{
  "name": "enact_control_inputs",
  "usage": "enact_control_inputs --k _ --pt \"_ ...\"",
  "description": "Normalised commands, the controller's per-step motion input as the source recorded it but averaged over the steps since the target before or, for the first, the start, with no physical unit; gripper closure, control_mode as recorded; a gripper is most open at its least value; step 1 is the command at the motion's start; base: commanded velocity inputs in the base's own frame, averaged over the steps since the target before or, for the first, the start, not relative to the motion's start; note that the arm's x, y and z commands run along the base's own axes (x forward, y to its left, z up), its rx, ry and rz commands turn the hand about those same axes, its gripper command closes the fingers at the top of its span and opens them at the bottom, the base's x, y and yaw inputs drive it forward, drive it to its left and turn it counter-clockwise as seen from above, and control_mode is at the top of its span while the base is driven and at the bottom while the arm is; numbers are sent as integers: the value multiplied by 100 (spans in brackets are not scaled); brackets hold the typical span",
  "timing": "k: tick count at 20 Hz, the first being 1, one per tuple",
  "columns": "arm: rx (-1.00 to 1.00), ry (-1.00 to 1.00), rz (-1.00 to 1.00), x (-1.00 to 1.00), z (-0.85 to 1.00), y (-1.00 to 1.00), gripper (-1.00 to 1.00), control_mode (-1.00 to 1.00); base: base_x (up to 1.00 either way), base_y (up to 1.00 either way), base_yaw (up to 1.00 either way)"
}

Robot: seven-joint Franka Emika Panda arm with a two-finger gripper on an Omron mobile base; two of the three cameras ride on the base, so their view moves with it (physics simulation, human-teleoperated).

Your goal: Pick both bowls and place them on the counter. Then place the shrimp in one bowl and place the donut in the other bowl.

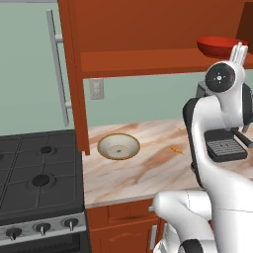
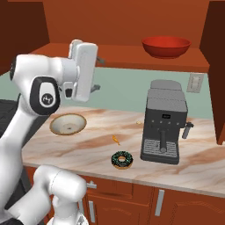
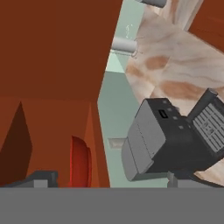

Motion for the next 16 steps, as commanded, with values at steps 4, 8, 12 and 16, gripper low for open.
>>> enact_control_inputs --k 4,8,12,16 --pt "0 0 1 37 17 -17 -100 -100 0 0 0" --pt "0 6 0 33 21 -15 -100 -100 0 0 0" --pt "0 11 0 37 19 -17 -100 -100 0 0 0" --pt "0 8 0 36 4 -18 -100 -100 0 0 0"
